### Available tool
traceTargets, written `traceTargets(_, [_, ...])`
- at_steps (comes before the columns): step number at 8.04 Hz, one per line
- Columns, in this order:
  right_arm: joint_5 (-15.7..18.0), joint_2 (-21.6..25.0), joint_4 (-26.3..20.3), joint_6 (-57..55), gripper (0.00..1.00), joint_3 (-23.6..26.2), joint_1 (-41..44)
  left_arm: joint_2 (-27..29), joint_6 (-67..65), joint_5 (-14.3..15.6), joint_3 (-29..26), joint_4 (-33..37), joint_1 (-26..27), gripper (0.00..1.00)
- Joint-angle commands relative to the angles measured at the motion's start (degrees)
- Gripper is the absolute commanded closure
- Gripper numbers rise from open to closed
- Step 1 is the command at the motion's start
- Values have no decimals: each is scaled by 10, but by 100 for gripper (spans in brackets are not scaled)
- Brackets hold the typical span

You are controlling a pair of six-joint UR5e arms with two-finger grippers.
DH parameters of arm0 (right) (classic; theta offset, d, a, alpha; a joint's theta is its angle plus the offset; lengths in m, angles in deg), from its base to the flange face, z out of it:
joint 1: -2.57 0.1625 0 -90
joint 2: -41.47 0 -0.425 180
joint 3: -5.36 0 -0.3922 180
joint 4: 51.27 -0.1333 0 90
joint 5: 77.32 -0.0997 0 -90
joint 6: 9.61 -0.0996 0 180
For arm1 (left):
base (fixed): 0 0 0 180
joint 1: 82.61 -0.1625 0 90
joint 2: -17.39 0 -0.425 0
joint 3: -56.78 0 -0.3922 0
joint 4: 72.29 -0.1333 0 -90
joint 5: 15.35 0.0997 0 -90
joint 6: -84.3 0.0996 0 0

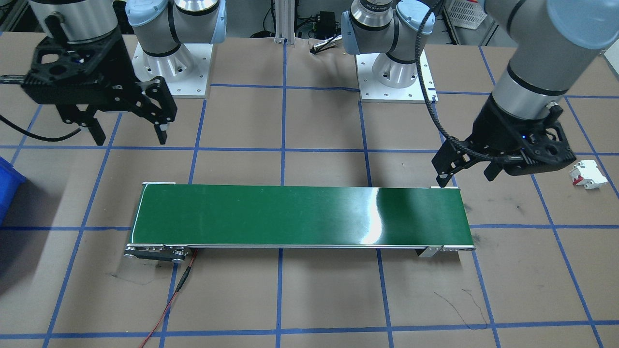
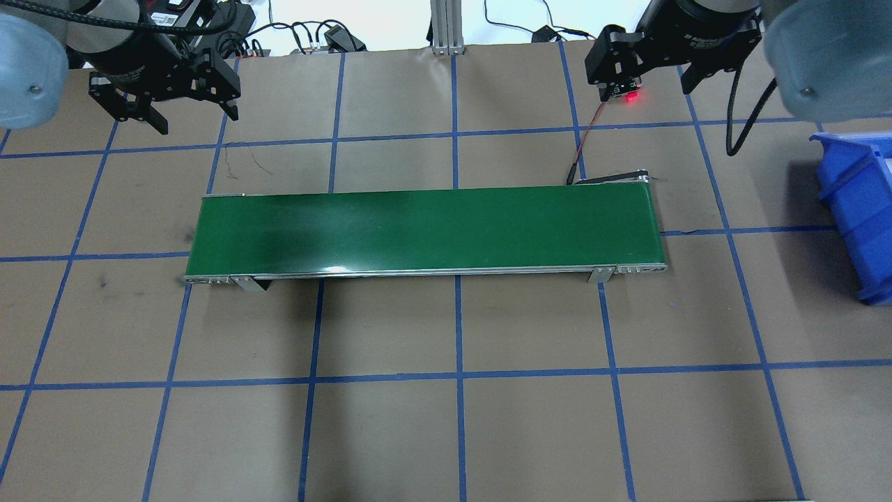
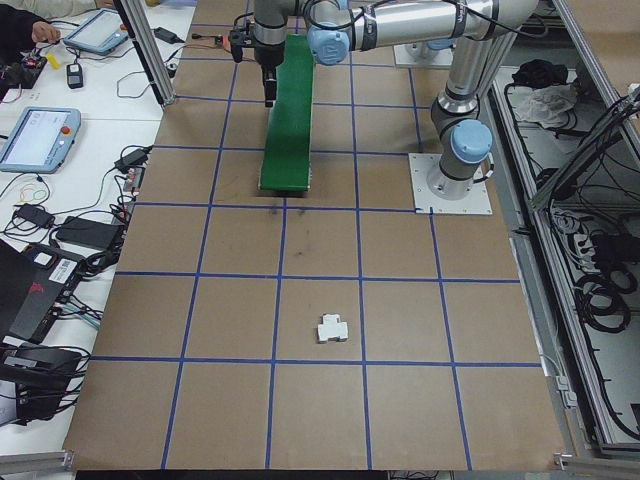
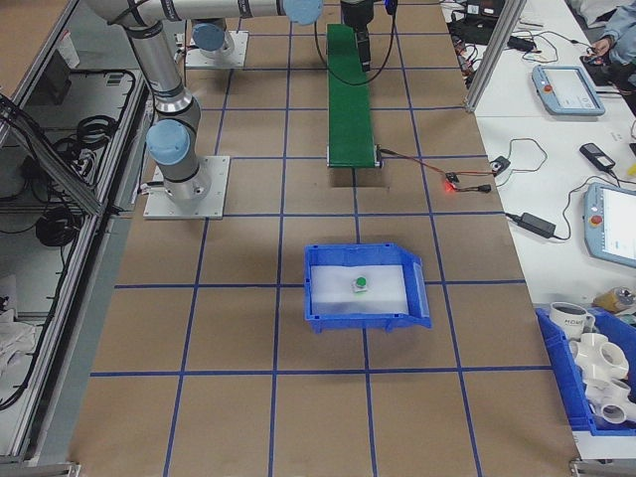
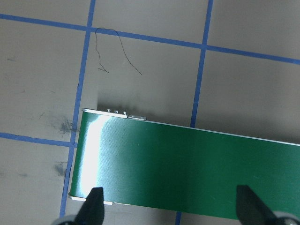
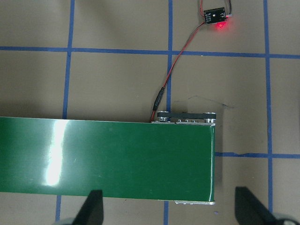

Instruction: Move button from left to right

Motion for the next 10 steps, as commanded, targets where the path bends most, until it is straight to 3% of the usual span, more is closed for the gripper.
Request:
traceTargets(1, [1, -1, -4, 1, 0, 8, 16, -1, 2, 6, 2, -1, 10, 0])
traceTargets(10, [6, -12, 14, 5, 0, 12, 11, -1, 3, 6, 2, -1, 10, 0])
